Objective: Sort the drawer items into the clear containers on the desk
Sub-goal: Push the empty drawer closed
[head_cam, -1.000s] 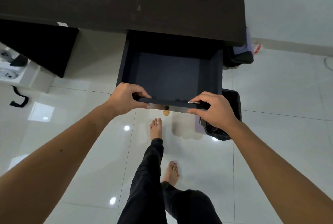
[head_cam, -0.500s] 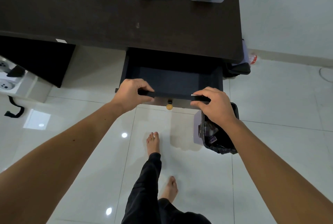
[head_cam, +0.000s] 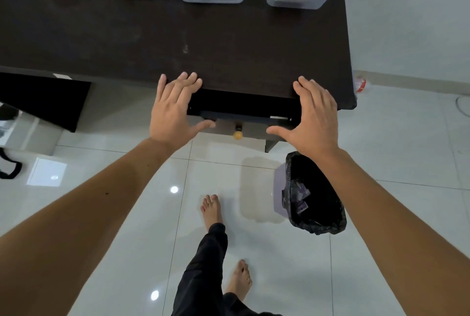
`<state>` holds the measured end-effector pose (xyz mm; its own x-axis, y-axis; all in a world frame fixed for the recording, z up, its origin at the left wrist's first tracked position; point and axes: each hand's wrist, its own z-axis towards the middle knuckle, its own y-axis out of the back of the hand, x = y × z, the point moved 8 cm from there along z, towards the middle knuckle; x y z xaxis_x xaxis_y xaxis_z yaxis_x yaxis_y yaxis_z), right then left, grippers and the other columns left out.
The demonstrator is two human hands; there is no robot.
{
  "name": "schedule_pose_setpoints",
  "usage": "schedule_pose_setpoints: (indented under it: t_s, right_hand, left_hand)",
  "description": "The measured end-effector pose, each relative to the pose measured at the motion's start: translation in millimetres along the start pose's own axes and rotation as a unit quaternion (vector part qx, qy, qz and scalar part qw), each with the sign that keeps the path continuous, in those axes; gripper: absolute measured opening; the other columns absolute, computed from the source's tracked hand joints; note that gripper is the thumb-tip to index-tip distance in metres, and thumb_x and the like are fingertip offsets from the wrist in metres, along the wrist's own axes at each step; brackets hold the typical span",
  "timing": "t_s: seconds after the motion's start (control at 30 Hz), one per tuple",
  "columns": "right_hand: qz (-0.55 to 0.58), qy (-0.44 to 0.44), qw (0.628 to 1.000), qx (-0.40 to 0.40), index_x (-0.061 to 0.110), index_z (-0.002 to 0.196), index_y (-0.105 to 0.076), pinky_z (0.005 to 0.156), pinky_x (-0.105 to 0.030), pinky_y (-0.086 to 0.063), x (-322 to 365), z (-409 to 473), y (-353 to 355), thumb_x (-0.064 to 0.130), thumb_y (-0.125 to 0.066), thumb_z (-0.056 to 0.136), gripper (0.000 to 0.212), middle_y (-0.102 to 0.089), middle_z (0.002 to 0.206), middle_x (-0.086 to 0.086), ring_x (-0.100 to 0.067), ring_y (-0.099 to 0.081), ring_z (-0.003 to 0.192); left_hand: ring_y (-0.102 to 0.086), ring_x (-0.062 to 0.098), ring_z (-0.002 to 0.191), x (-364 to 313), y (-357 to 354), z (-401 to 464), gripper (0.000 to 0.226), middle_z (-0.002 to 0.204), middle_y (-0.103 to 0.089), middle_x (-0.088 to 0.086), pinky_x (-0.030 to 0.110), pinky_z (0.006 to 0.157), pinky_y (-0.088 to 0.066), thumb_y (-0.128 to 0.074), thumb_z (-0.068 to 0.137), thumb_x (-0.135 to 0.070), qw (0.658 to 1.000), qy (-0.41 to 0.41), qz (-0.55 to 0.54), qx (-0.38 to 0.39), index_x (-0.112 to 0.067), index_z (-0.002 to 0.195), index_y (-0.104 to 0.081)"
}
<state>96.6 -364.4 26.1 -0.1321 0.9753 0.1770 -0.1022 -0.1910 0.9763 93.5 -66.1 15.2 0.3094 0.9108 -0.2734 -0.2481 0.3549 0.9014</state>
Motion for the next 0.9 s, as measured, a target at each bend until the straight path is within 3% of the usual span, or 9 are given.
schedule_pose_setpoints:
  t_s: [0.13,0.33,0.5,0.6,0.67,0.73,0.8,0.9]
  right_hand:
    - [-0.007,0.004,0.998,-0.059,0.015,0.147,-0.054,0.116,-0.047,-0.04,-2.6,9.0,0.7,0.083,-0.071,0.074,0.101,-0.051,0.157,-0.003,-0.028,-0.044,0.145]
    - [-0.038,0.027,0.992,-0.12,0.015,0.135,-0.064,0.092,-0.045,-0.049,-7.8,15.2,0.2,0.082,-0.069,0.078,0.088,-0.064,0.142,-0.005,-0.031,-0.059,0.123]
    - [-0.067,0.044,0.979,-0.189,0.015,0.117,-0.069,0.074,-0.041,-0.046,-7.0,21.7,-0.5,0.079,-0.071,0.079,0.075,-0.071,0.12,-0.005,-0.031,-0.062,0.095]
    - [-0.092,0.048,0.974,-0.203,0.015,0.107,-0.066,0.071,-0.041,-0.045,-5.3,28.8,-4.4,0.069,-0.079,0.077,0.063,-0.07,0.11,-0.006,-0.03,-0.06,0.087]
    - [-0.106,0.035,0.973,-0.203,0.015,0.1,-0.064,0.069,-0.041,-0.044,-2.4,35.8,-6.3,0.047,-0.092,0.07,0.052,-0.067,0.103,-0.007,-0.03,-0.057,0.083]
    - [-0.12,0.019,0.971,-0.207,0.014,0.094,-0.062,0.068,-0.04,-0.043,2.0,40.2,-5.2,0.031,-0.093,0.066,0.045,-0.063,0.095,-0.008,-0.03,-0.054,0.08]
    - [-0.129,0.007,0.971,-0.201,0.013,0.094,-0.061,0.068,-0.039,-0.042,5.2,40.1,-5.5,0.028,-0.092,0.065,0.045,-0.062,0.095,-0.009,-0.03,-0.055,0.081]
    - [-0.13,0.003,0.974,-0.188,0.012,0.098,-0.061,0.07,-0.04,-0.045,5.7,38.6,-6.8,0.031,-0.095,0.063,0.051,-0.064,0.099,-0.01,-0.031,-0.057,0.084]
  left_hand:
    - [-0.058,0.034,0.137,0.8,-7.6,6.1,0.081,0.142,-0.065,0.012,0.057,0.127,-0.028,-0.09,0.075,-0.051,0.996,-0.004,0.064,-0.064,-0.006,0.136,-0.061]
    - [-0.068,0.034,0.108,7.5,-9.2,20.5,0.074,0.117,-0.073,0.012,0.049,0.116,-0.039,-0.079,0.078,-0.068,0.985,-0.027,0.13,-0.112,-0.004,0.114,-0.069]
    - [-0.062,0.032,0.087,8.3,-11.6,29.2,0.069,0.094,-0.066,0.009,0.046,0.101,-0.042,-0.077,0.08,-0.07,0.98,-0.015,0.135,-0.145,-0.005,0.103,-0.067]
    - [-0.055,0.03,0.079,3.3,-9.6,36.6,0.051,0.086,-0.059,0.007,0.044,0.083,-0.039,-0.079,0.082,-0.057,0.974,-0.011,0.151,-0.169,-0.012,0.094,-0.06]
    - [-0.053,0.029,0.074,-2.6,-4.2,42.8,0.026,0.081,-0.056,0.006,0.043,0.072,-0.04,-0.077,0.083,-0.031,0.967,0.006,0.165,-0.194,-0.013,0.085,-0.058]
    - [-0.053,0.03,0.072,-5.2,-0.3,47.0,0.008,0.079,-0.056,0.006,0.04,0.066,-0.039,-0.065,0.081,-0.013,0.965,0.01,0.166,-0.201,-0.013,0.081,-0.057]
    - [-0.054,0.031,0.073,-6.4,0.2,48.8,0.001,0.08,-0.057,0.007,0.04,0.065,-0.039,-0.057,0.082,-0.014,0.968,-0.004,0.164,-0.188,-0.013,0.082,-0.056]
    - [-0.055,0.03,0.075,-4.3,-3.8,44.8,0.01,0.083,-0.058,0.007,0.04,0.068,-0.04,-0.064,0.08,-0.013,0.97,0.002,0.166,-0.175,-0.014,0.085,-0.056]
